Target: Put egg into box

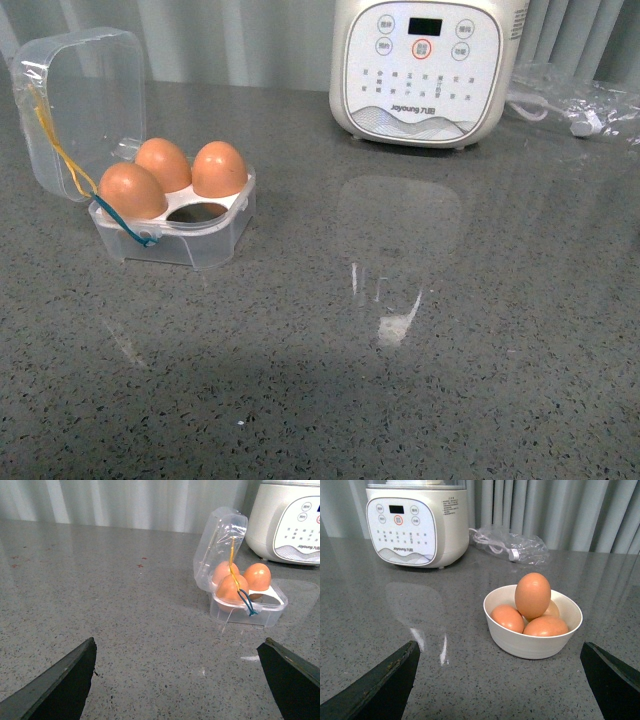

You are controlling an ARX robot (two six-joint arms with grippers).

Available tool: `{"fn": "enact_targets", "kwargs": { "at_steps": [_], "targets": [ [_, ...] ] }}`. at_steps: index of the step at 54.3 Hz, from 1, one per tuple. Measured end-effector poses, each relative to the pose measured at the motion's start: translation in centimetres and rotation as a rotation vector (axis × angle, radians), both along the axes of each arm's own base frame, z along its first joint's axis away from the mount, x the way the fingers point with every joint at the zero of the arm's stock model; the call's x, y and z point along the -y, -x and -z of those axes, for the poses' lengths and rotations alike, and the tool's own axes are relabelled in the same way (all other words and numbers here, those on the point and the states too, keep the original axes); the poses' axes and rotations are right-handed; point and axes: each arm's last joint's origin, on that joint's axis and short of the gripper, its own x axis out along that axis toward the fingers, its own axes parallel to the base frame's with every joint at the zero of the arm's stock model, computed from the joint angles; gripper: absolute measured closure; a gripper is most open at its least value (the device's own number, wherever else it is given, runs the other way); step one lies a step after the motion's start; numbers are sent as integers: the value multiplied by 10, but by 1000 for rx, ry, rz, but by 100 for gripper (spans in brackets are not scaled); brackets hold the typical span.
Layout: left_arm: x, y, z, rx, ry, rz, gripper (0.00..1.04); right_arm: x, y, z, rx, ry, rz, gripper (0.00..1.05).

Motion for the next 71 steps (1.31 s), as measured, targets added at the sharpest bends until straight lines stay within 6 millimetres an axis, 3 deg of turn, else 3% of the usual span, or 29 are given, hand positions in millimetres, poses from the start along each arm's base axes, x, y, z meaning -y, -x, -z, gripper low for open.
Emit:
{"fn": "enact_targets", "kwargs": {
  "at_steps": [66,71],
  "targets": [
    [0,0,0,0,0,0,7,0,0,0,0,0,0,7],
    [0,0,0,0,0,0,7,-1,-1,0,-74,-60,72,7]
  ]
}}
